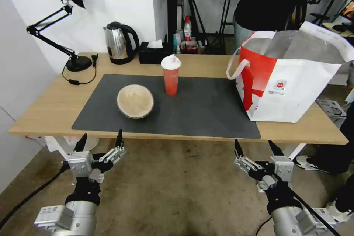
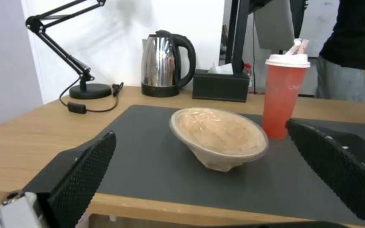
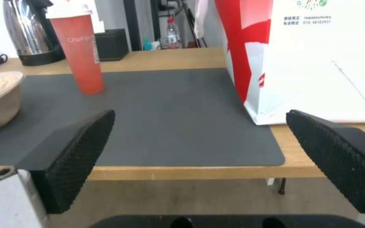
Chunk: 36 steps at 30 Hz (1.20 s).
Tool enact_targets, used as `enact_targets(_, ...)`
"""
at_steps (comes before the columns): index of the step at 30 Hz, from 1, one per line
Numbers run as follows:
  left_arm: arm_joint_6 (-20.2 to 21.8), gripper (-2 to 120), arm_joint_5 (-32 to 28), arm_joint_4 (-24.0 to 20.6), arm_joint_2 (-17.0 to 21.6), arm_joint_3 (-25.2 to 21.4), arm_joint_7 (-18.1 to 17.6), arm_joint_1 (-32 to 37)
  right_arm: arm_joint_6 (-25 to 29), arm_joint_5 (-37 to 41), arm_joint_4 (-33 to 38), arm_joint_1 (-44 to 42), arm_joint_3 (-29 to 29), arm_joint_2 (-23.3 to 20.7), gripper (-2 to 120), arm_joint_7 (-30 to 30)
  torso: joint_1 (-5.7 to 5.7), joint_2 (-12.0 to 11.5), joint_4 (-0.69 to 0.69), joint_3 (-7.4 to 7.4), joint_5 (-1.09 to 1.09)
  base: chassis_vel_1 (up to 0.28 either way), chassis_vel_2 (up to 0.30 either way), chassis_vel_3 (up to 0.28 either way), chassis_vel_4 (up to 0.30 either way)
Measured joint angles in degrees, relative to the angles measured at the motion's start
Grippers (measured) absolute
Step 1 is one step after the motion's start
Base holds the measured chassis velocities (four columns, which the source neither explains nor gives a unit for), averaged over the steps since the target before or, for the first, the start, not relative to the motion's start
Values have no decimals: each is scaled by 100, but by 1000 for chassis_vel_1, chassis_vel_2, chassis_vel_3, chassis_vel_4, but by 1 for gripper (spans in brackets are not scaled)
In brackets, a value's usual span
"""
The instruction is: Pick up the trash from the table and place it into the takeout bag.
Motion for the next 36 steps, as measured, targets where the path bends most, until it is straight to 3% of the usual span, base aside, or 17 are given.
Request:
enact_targets(17, -3, 100, 1, 1, 1, 1, 1, 3, 4, -63, -2, 19, 11, 1, 100, -16, 0, 0, 0, 0, 0, 0, 0, 0, 0)
enact_targets(22, -4, 100, 1, 10, 2, -11, 3, -4, 155, -138, -2, 205, 150, -97, 100, -345, 0, 0, 0, 0, 0, 0, 0, 0, 0)
enact_targets(27, -4, 100, -5, 19, 4, -12, 5, -7, 391, 235, -2, 675, 370, -510, 100, -950, 0, 0, 0, 0, 0, 0, 0, 0, 0)
enact_targets(30, -4, 100, -5, 20, 3, -12, 10, -7, 390, 1139, -2, 1229, 528, -1079, 100, -1399, 0, 0, 0, 1, 0, 0, 0, 0, 0)
enact_targets(36, -4, 100, -5, 19, 2, -15, 12, -6, 341, 1967, -2, 2070, 387, -1477, 100, -1949, 1, 0, 0, 1, 1, 0, 0, 0, 0)
